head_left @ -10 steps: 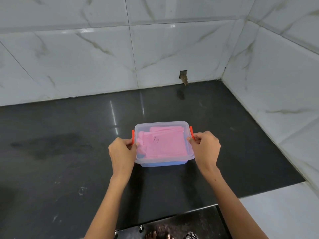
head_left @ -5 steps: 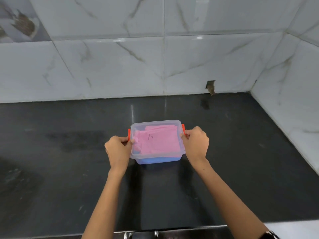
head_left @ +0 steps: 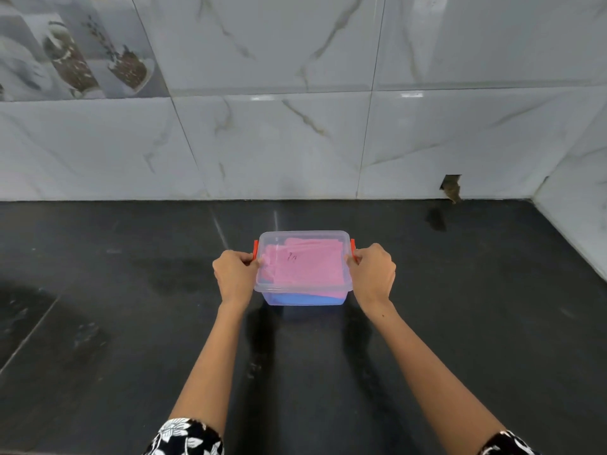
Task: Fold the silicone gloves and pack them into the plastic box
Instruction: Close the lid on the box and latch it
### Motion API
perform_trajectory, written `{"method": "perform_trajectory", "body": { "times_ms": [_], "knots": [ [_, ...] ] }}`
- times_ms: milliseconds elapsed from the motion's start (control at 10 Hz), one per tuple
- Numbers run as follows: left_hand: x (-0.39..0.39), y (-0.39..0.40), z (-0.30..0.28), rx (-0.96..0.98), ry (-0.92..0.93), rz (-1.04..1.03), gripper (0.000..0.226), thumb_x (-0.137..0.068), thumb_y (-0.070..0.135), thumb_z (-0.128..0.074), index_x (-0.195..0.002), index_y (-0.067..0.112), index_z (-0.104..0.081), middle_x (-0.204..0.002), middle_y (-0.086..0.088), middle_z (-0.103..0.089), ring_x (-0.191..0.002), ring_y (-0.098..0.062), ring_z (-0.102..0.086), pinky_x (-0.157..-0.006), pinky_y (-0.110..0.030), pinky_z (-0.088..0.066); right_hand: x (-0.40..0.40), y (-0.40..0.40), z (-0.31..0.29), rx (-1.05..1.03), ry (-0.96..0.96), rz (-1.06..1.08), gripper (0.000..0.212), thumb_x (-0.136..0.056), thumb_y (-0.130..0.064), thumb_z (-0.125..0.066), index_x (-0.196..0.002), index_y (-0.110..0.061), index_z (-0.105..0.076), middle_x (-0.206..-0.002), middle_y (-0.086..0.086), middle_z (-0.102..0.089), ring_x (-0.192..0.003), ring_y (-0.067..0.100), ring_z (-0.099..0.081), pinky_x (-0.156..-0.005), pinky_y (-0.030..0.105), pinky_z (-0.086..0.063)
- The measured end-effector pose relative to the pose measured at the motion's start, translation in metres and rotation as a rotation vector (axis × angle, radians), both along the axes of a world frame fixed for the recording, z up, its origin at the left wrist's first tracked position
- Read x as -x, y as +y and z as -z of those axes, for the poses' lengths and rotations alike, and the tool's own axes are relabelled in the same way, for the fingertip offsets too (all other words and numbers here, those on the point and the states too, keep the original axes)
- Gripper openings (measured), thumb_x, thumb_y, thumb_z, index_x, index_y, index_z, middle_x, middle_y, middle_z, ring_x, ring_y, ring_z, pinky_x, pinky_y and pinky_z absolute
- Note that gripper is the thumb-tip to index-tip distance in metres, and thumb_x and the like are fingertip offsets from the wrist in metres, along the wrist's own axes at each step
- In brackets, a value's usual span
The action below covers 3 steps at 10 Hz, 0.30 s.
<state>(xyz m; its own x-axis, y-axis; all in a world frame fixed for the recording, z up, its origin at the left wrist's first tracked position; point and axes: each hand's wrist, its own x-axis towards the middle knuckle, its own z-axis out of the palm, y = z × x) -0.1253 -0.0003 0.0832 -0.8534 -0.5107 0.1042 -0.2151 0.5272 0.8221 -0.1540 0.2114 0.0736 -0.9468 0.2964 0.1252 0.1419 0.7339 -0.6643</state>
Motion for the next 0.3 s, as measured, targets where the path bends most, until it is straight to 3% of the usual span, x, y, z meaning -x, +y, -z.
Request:
{"method": "perform_trajectory", "body": {
  "times_ms": [100,200,300],
  "knots": [
    [0.0000,-0.0004,0.0016,-0.005,0.004,0.000,0.009,-0.081,0.007,-0.071,-0.075,0.002,-0.076,-0.064,-0.012,-0.070,-0.057,-0.021,-0.065,-0.048,-0.017,-0.043,0.0013,-0.0013,0.0026,0.005,0.010,0.017,0.033,-0.088,-0.018,-0.061,-0.061,0.001,-0.059,-0.073,0.011,-0.059,-0.053,0.020,-0.053,-0.049,0.025,-0.042],
    [-0.0003,-0.0018,0.0040,0.022,-0.003,0.033,0.016,-0.083,0.005,-0.066,-0.070,-0.001,-0.074,-0.062,-0.018,-0.068,-0.052,-0.021,-0.058,-0.048,-0.021,-0.044,0.0024,-0.0004,0.0048,0.021,0.013,0.007,0.033,-0.086,-0.020,-0.065,-0.060,-0.001,-0.061,-0.069,0.008,-0.058,-0.049,0.015,-0.050,-0.046,0.022,-0.040],
    [-0.0053,-0.0049,0.0035,0.070,-0.018,0.068,0.033,-0.088,0.011,-0.061,-0.060,-0.007,-0.062,-0.056,-0.021,-0.058,-0.050,-0.022,-0.044,-0.049,-0.030,-0.039,0.0001,0.0028,-0.0009,-0.005,0.036,-0.031,0.032,-0.084,-0.023,-0.069,-0.063,0.000,-0.061,-0.070,0.010,-0.058,-0.053,0.019,-0.050,-0.053,0.030,-0.047]
  ]
}}
